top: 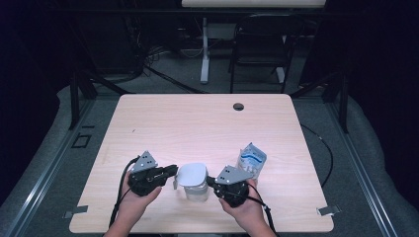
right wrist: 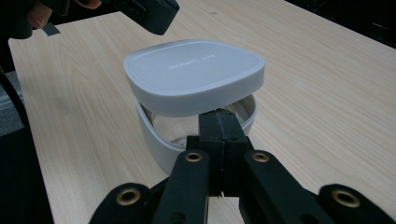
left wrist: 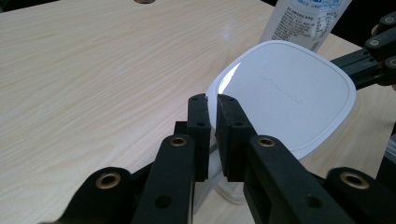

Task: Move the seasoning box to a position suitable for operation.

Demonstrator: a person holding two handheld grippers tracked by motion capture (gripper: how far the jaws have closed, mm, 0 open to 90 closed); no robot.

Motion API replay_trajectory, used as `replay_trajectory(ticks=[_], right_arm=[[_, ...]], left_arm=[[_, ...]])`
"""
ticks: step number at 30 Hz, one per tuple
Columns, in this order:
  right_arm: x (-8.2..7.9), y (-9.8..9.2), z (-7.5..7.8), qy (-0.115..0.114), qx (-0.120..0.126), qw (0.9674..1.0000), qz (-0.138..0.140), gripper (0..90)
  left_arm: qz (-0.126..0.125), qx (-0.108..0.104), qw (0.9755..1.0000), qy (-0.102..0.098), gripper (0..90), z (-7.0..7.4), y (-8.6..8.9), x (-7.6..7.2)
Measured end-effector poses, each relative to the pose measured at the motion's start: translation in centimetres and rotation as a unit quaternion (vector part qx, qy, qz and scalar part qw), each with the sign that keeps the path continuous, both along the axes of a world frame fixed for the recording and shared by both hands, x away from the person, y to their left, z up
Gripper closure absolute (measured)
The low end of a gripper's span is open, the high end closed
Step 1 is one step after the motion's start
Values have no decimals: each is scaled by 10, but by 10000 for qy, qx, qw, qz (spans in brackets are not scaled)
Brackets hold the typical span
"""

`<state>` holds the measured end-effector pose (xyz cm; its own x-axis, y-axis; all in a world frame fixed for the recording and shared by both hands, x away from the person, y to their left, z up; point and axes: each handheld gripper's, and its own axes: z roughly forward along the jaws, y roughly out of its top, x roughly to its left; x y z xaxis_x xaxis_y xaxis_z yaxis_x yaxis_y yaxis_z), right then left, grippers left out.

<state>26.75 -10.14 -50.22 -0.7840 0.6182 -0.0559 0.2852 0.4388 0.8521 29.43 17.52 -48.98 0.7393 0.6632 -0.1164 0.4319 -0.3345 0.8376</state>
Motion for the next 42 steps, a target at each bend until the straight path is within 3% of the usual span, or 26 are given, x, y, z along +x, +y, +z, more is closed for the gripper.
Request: replay_trajectory(ticks=[14, 42], right_arm=[[3, 1, 3, 79, -17, 10000, -45, 900], [6, 8, 17, -2, -71, 10000, 22, 900]], left_arm=[[106, -42, 9999, 64, 684, -1, 7, 3], [292, -66, 9995, 121, 647, -2, 18, 5]])
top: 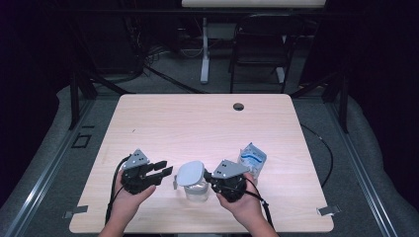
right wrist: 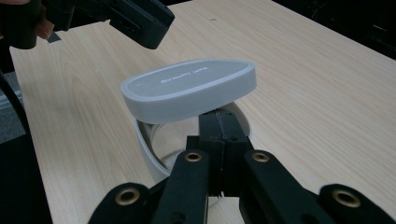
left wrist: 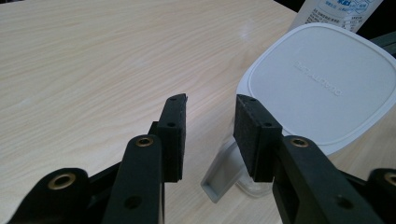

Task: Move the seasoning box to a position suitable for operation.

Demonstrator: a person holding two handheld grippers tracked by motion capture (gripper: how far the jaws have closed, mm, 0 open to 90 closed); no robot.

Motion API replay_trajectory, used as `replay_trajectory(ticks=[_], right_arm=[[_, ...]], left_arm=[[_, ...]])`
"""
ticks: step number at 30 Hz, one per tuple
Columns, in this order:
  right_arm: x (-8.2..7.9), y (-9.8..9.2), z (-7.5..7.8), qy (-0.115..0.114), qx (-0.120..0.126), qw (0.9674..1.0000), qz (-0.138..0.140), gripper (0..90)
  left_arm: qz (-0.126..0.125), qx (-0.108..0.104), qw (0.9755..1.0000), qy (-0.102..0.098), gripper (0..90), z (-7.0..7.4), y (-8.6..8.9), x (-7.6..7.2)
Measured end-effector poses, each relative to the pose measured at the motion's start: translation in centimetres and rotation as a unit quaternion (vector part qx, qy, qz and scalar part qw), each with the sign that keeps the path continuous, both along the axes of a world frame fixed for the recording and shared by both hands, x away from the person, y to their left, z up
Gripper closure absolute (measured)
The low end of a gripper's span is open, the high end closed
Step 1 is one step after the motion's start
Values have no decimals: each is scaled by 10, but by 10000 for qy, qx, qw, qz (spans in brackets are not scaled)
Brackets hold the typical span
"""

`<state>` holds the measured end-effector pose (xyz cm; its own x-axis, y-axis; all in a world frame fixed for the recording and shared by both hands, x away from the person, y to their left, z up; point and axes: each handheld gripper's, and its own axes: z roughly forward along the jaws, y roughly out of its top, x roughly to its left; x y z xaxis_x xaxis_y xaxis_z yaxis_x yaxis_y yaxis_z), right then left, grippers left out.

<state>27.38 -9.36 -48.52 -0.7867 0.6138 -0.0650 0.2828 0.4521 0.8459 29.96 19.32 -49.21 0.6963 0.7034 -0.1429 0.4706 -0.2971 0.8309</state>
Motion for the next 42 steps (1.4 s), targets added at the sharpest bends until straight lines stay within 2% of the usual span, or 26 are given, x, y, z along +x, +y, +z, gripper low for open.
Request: replay_trajectory(ticks=[42], right_arm=[[7, 27, 21, -145, 31, 9997, 209, 900]], left_arm=[[139, -42, 9999, -12, 649, 1, 11, 1]])
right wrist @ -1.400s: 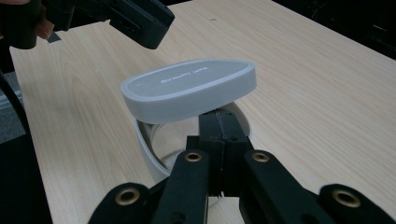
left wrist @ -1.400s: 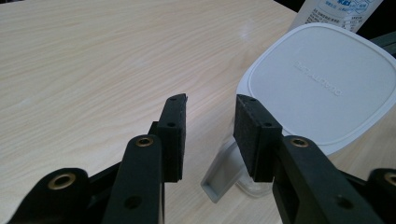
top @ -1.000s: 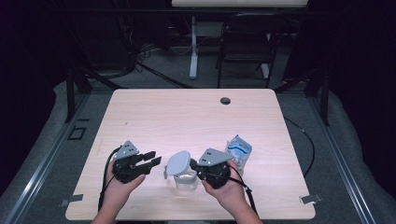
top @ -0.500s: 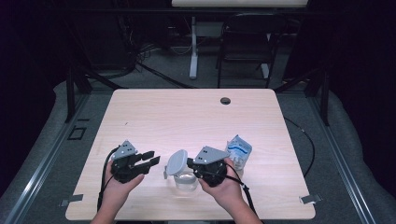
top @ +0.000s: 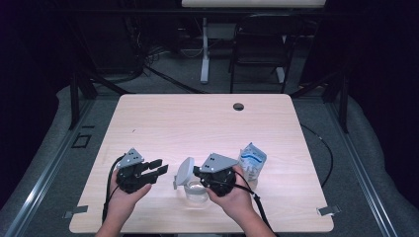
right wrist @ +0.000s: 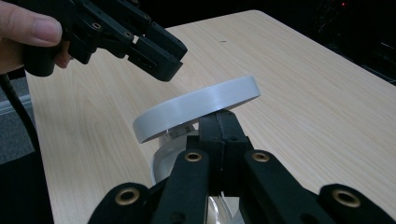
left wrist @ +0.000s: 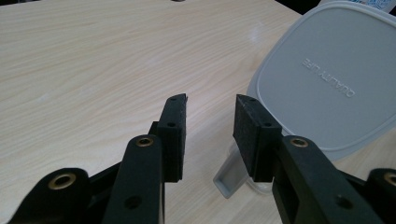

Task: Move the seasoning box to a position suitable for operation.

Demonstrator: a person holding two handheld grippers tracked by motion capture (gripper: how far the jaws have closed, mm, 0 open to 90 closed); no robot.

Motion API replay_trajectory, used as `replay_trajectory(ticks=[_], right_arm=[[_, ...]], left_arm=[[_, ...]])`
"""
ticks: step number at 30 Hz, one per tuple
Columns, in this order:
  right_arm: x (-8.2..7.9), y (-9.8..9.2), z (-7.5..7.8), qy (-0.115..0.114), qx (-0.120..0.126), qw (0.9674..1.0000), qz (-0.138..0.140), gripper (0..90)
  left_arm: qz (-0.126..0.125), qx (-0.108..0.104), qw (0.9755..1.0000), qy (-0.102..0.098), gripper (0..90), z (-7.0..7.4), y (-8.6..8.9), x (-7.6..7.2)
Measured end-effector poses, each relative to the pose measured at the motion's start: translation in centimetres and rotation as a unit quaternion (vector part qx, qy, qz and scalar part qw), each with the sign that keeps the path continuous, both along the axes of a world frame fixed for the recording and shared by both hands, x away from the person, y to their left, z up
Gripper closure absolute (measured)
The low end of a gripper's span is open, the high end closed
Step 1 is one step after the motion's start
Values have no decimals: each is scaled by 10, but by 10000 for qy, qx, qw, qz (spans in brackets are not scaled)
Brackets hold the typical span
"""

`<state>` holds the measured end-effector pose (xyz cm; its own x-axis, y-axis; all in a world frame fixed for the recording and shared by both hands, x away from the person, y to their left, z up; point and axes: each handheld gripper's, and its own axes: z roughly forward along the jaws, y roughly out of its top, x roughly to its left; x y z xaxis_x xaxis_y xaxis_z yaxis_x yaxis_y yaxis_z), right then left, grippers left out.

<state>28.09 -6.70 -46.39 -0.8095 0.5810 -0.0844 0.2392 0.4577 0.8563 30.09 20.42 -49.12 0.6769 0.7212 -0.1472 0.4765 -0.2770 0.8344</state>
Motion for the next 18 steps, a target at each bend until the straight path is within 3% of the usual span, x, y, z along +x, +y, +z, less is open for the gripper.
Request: replay_trajectory(ticks=[18], right_arm=[[0, 8, 7, -82, 66, 9999, 76, 900]], left_arm=[[42, 6, 10000, 22, 648, -2, 2, 1]])
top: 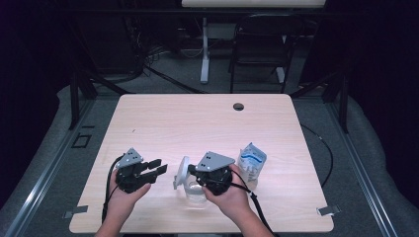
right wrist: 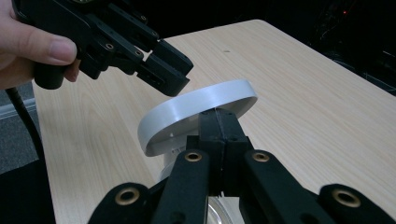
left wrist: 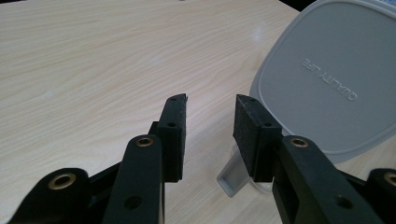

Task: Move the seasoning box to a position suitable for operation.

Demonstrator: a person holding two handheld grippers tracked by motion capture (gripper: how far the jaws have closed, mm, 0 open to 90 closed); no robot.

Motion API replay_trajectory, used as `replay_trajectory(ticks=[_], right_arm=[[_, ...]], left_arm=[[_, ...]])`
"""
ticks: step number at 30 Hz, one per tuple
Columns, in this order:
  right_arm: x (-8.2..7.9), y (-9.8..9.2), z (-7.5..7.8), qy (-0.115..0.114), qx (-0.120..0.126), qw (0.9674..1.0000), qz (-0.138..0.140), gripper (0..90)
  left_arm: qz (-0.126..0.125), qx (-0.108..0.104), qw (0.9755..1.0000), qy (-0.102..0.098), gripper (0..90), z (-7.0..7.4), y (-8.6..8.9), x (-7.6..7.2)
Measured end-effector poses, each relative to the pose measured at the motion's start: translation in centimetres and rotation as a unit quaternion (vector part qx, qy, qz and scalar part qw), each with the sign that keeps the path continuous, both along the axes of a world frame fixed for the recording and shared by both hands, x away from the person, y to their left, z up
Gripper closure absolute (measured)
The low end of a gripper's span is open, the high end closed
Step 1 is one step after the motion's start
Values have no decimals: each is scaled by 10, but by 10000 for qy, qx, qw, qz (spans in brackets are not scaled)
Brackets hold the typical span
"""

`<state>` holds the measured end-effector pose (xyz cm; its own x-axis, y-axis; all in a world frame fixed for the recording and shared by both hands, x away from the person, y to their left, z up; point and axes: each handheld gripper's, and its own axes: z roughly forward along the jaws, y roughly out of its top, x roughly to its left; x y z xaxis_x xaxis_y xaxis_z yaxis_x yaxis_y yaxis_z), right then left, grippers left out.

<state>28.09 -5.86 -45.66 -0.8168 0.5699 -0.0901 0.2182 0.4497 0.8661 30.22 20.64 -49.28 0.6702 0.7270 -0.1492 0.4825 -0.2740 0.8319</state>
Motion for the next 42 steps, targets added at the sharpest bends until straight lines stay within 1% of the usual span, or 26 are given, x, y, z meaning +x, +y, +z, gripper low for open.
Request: replay_trajectory(ticks=[6, 10, 11, 14, 26, 31, 33, 34, 39, 41, 42], right_arm=[[1, 3, 3, -47, 32, 10000, 8, 900], [1, 5, 4, -39, 29, 10000, 24, 900], [2, 5, 4, -39, 42, 10000, 19, 900], [2, 6, 4, -53, 27, 10000, 38, 900], [1, 4, 3, -72, 5, 10000, 22, 897], [-1, 2, 2, -79, 8, 10000, -16, 874], [-1, 1, 1, -91, 11, 10000, -26, 868], [-1, -2, 0, -64, 17, 10000, -40, 857], [-2, -7, -1, -90, -2, 9999, -85, 829], [-5, -13, -3, -116, -12, 9998, -140, 785], [-6, -15, -3, -110, 21, 9998, -148, 773]], left_arm=[[-6, 4, 10000, 12, 647, -1, 0, 0], [19, 10, 10000, 6, 647, -1, 1, 0], [18, 26, 10000, 42, 647, -1, 1, 0], [28, 6, 10000, 45, 646, -2, 1, 1], [52, 4, 10000, 44, 640, -3, 2, 2], [71, -4, 10000, 48, 637, -4, 3, 2], [66, 3, 9999, 81, 633, -4, 4, 2], [66, -15, 9999, 85, 632, -4, 4, 3], [94, -54, 9999, 72, 624, -4, 5, 3], [88, -94, 9999, 64, 623, -4, 5, 3], [81, -93, 9999, 66, 622, -4, 5, 3]])
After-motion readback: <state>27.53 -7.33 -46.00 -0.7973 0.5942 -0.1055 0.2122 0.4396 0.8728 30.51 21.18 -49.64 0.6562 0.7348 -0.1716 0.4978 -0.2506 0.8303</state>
